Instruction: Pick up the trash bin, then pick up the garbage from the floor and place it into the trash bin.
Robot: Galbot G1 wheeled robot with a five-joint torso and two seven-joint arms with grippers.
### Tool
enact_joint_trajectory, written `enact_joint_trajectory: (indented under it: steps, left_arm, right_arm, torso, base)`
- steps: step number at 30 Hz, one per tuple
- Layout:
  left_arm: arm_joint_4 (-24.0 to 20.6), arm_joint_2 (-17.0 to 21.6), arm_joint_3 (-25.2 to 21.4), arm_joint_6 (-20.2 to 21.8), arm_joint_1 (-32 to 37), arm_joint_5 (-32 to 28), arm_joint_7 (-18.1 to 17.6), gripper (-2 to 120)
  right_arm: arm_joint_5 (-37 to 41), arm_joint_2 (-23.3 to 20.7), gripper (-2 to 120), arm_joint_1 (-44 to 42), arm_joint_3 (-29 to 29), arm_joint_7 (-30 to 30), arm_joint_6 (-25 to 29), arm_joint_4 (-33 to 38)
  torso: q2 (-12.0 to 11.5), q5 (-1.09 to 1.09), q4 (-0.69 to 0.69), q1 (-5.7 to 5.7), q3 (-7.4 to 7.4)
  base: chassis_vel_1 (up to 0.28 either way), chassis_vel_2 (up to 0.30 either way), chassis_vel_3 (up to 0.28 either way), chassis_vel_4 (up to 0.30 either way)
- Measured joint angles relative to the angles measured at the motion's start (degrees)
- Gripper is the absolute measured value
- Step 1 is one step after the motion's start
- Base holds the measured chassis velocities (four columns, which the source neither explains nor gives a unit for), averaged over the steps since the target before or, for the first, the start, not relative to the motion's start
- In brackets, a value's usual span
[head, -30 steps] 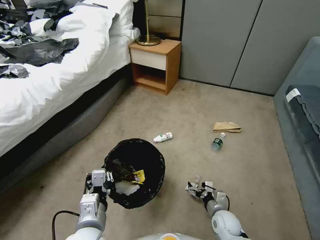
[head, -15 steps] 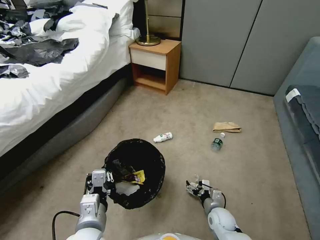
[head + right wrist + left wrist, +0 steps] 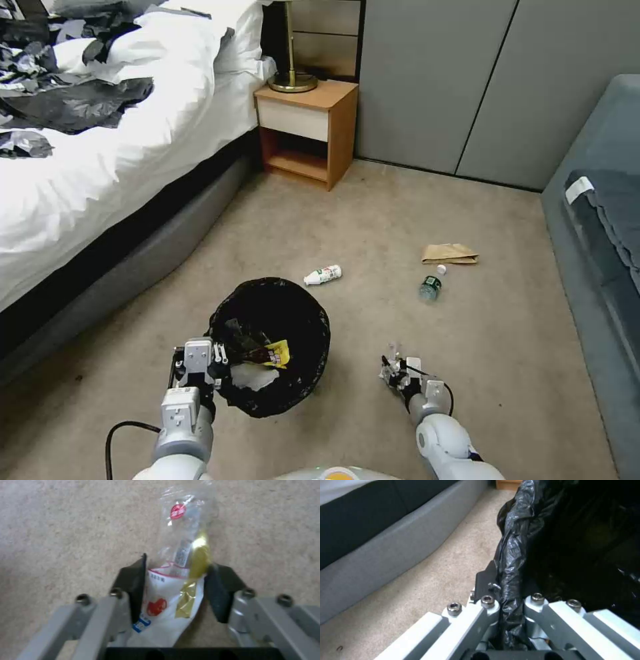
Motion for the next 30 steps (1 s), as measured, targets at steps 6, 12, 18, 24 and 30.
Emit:
enact_joint_trajectory:
  steps: [6, 12, 18, 24, 30]
  left_arm:
    - [0.2, 0.0, 0.0, 0.0, -0.1, 0.0, 0.0, 1]
    - [0.2, 0.1, 0.0, 0.1, -0.3, -0.2, 0.0, 1]
    - [0.2, 0.1, 0.0, 0.1, -0.3, -0.3, 0.0, 1]
    - [0.3, 0.1, 0.0, 0.1, -0.2, -0.3, 0.0, 1]
    - [0.3, 0.2, 0.2, 0.1, -0.2, -0.3, 0.0, 1]
  right_arm:
    - [-0.3, 0.0, 14, -0.1, 0.1, 0.2, 0.2, 0.0]
    - [-0.8, 0.1, 0, -0.2, 0.0, 0.1, 0.3, 0.1]
    - [-1.4, 0.0, 0, -0.6, 0.0, 0.0, 0.7, 0.8]
    - [-1.8, -0.2, 0, -1.4, -0.1, 0.2, 1.0, 2.6]
    - [-4.2, -1.7, 0, -4.9, 0.0, 0.7, 7.2, 16.6]
  torso:
    - [0.0, 0.00, 0.02, 0.00, 0.01]
    - [0.0, 0.11, 0.07, 0.00, 0.01]
    - [0.0, 0.09, 0.06, 0.01, 0.02]
    - [0.0, 0.12, 0.06, 0.01, 0.03]
    - [0.0, 0.06, 0.03, 0.01, 0.03]
  base:
    - [0.000, 0.000, 0.000, 0.000]
    - [0.000, 0.000, 0.000, 0.000]
    - [0.000, 0.000, 0.000, 0.000]
    - [0.000, 0.000, 0.000, 0.000]
    - [0.000, 0.000, 0.000, 0.000]
